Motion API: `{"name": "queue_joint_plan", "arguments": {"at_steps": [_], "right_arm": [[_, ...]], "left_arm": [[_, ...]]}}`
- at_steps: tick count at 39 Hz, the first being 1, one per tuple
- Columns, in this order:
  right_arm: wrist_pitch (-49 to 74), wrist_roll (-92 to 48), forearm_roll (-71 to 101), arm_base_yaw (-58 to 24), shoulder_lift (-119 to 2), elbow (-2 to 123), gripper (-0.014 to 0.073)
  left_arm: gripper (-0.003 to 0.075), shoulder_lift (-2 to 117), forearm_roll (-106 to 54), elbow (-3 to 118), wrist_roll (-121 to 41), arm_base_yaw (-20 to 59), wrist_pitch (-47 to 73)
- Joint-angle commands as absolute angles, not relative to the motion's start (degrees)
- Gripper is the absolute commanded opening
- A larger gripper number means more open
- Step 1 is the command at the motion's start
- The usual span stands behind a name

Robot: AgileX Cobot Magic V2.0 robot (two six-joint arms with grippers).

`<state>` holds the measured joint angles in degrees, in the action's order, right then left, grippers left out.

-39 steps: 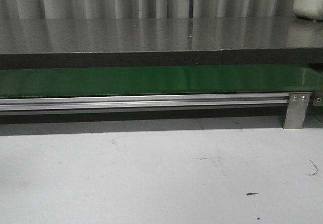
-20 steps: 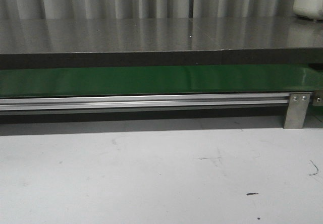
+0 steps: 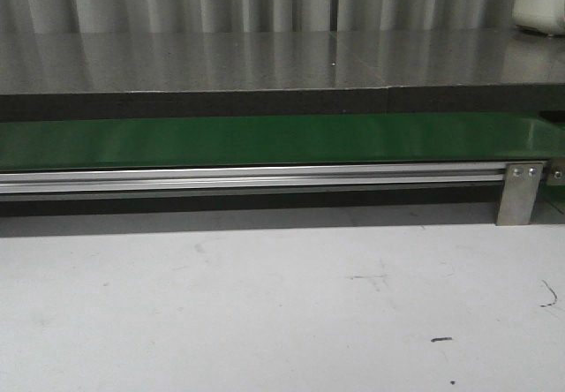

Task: Move button from left to right
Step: 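Close the left gripper on the yellow-capped button and lift it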

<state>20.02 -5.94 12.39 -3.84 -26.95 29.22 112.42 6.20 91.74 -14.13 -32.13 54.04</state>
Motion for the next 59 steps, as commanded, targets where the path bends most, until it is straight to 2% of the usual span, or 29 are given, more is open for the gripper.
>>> {"name": "queue_joint_plan", "arguments": {"at_steps": [1,5,23,27,33,38,47,59], "right_arm": [[15.67,-6.0,12.61,-3.9,-27.49,31.33,0.0645],[15.67,-6.0,12.61,-3.9,-27.49,31.33,0.0645],[15.67,-6.0,12.61,-3.9,-27.49,31.33,0.0645],[15.67,-6.0,12.61,-3.9,-27.49,31.33,0.0645],[15.67,-6.0,12.61,-3.9,-27.49,31.33,0.0645],[15.67,-6.0,12.61,-3.9,-27.49,31.33,0.0645],[15.67,-6.0,12.61,-3.9,-27.49,31.33,0.0645],[15.67,-6.0,12.61,-3.9,-27.49,31.33,0.0645]], "left_arm": [[0.062,113.46,0.53,96.99,-18.46,-33.4,55.33],[0.062,115.75,-5.22,99.0,-23.88,-33.86,56.19],[0.0609,121.89,-3.41,99.66,-26.24,-33.74,56.62],[0.0512,122.4,-3.49,99.66,-26.24,-33.74,57.07],[0.0272,122.29,-3.49,99.66,-26.24,-33.74,57.07],[0.0164,122.09,-3.49,99.66,-26.24,-33.74,57.45],[0.0147,121.3,-3.52,100.38,-26.24,-33.74,57.65],[0.0147,117.75,-10.39,111.56,-23.03,-31.95,63.02]]}}
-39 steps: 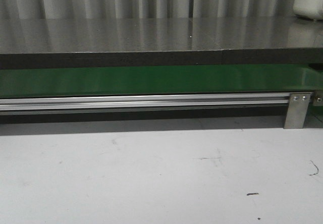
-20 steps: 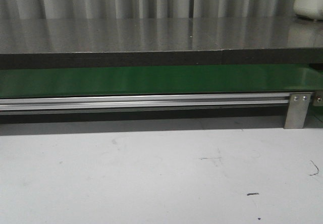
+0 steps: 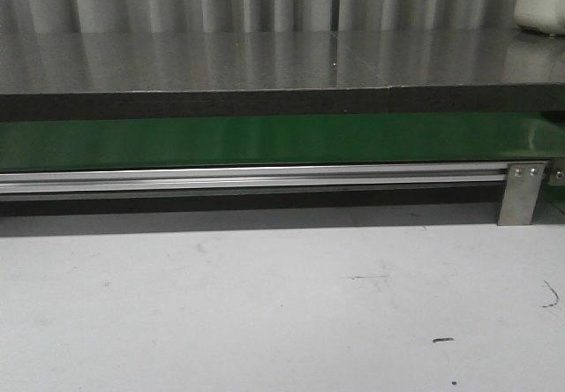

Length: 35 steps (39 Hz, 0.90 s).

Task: Move button from left to right
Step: 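Close the left gripper on the yellow-capped button and lift it, then lower the button onto the green conveyor belt and open the left gripper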

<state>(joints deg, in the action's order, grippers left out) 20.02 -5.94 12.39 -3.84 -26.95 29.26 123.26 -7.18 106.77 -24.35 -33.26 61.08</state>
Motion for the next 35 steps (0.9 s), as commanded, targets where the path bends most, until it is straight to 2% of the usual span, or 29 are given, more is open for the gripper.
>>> {"name": "queue_joint_plan", "arguments": {"at_steps": [1,13,19,35], "right_arm": [[15.67,-6.0,12.61,-3.9,-27.49,31.33,0.0645],[15.67,-6.0,12.61,-3.9,-27.49,31.33,0.0645],[15.67,-6.0,12.61,-3.9,-27.49,31.33,0.0645],[15.67,-6.0,12.61,-3.9,-27.49,31.33,0.0645]], "left_arm": [[0.0147,117.49,-10.71,112.65,-22.77,-31.47,64.45],[0.0146,115.17,-10.71,114.98,-16.82,-20.51,73.58],[0.0147,115.18,-6.65,113.19,-14.04,-15.07,73.58],[0.0147,115.18,-4.94,104.98,-12.66,-11.11,73.58]]}}
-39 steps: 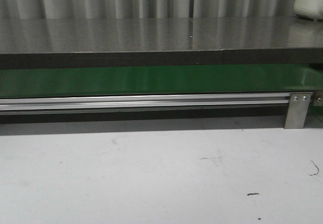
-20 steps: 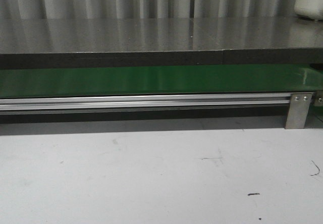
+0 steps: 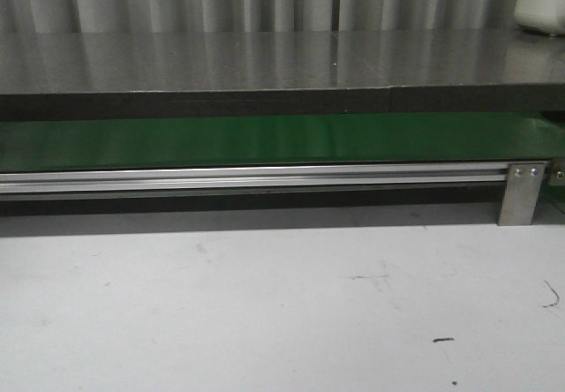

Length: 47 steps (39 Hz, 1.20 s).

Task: Move button from left to right
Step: 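Lower the button onto the green conveyor belt and open the left gripper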

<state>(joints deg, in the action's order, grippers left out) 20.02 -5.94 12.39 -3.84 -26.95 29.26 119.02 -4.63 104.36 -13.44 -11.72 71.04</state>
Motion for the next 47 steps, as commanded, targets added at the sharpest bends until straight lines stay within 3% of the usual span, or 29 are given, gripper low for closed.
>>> {"name": "queue_joint_plan", "arguments": {"at_steps": [1,7,10,14,17,28,31,33,37,41,47], "right_arm": [[15.67,-6.0,12.61,-3.9,-27.49,31.33,0.0645],[15.67,-6.0,12.61,-3.9,-27.49,31.33,0.0645],[15.67,-6.0,12.61,-3.9,-27.49,31.33,0.0645],[15.67,-6.0,12.61,-3.9,-27.49,31.33,0.0645],[15.67,-6.0,12.61,-3.9,-27.49,31.33,0.0645],[15.67,-6.0,12.61,-3.9,-27.49,31.33,0.0645],[15.67,-6.0,12.61,-3.9,-27.49,31.33,0.0645],[15.67,-6.0,12.61,-3.9,-27.49,31.33,0.0645],[15.67,-6.0,12.61,-3.9,-27.49,31.33,0.0645],[15.67,-6.0,12.61,-3.9,-27.49,31.33,0.0645],[15.67,-6.0,12.61,-3.9,-27.49,31.33,0.0645]], "left_arm": [[0.0147,115.18,-4.94,104.82,-12.66,-11.0,73.58],[0.0213,114.94,-4.94,104.73,-12.66,-10.91,73.58],[0.0321,114.4,-5.35,104.73,-12.66,-10.91,73.58],[0.0535,113.06,-7.23,104.73,-12.66,-10.91,73.58],[0.0626,111.76,-8.31,104.84,-12.66,-10.78,73.58],[0.0636,105.94,-8.44,107.54,-12.66,-9.5,73.58],[0.0569,103.78,-8.44,107.54,-12.66,-8.76,73.58],[0.0469,102.69,-8.32,107.54,-12.66,-8.31,73.58],[0.0202,100.37,-8.32,107.54,-12.66,-7.27,73.58],[-0.0015,98.7,-8.32,107.54,-12.66,-6.19,73.58],[-0.0021,95.15,-8.32,106.49,-12.66,-3.03,73.58]]}}
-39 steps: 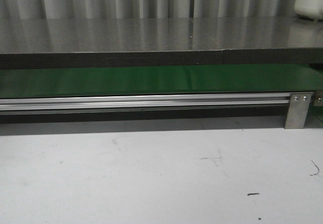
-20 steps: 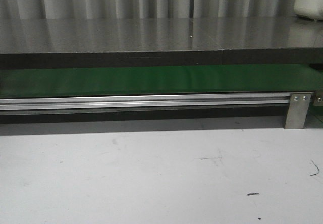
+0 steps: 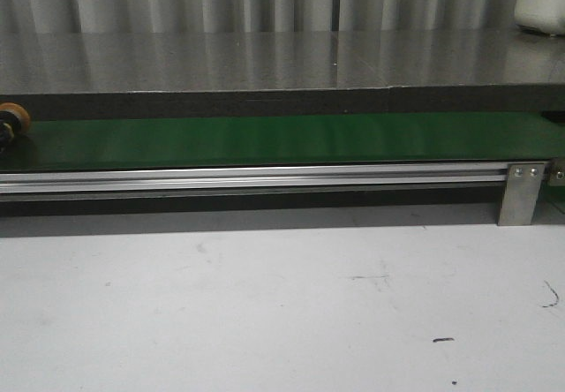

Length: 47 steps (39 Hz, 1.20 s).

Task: Move button from left to right

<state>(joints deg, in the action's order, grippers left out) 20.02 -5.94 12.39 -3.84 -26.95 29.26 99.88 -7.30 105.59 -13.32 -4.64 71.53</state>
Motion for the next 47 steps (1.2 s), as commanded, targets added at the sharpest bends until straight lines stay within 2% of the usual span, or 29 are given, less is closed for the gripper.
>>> {"name": "queue_joint_plan", "arguments": {"at_steps": [1,9,15,25,39,47], "right_arm": [[15.67,-6.0,12.61,-3.9,-27.49,31.33,0.0645],[15.67,-6.0,12.61,-3.9,-27.49,31.33,0.0645],[15.67,-6.0,12.61,-3.9,-27.49,31.33,0.0645],[15.67,-6.0,12.61,-3.9,-27.49,31.33,0.0645],[15.67,-6.0,12.61,-3.9,-27.49,31.33,0.0645],[15.67,-6.0,12.61,-3.9,-27.49,31.33,0.0645]], "left_arm": [[-0.0021,94.08,-8.17,105.74,-12.66,-2.34,73.58],[-0.0021,85.3,-2.82,94.42,-12.53,1.1,68.64],[-0.0021,74.73,-2.93,83.24,-12.53,1.1,55.81],[-0.0021,53.92,-5.08,58.09,-12.53,1.1,33.76],[-0.0021,26.47,-5.35,30.1,-12.53,1.1,17.84],[-0.0021,11.04,-9.61,21.42,-12.53,1.1,16.58]]}}
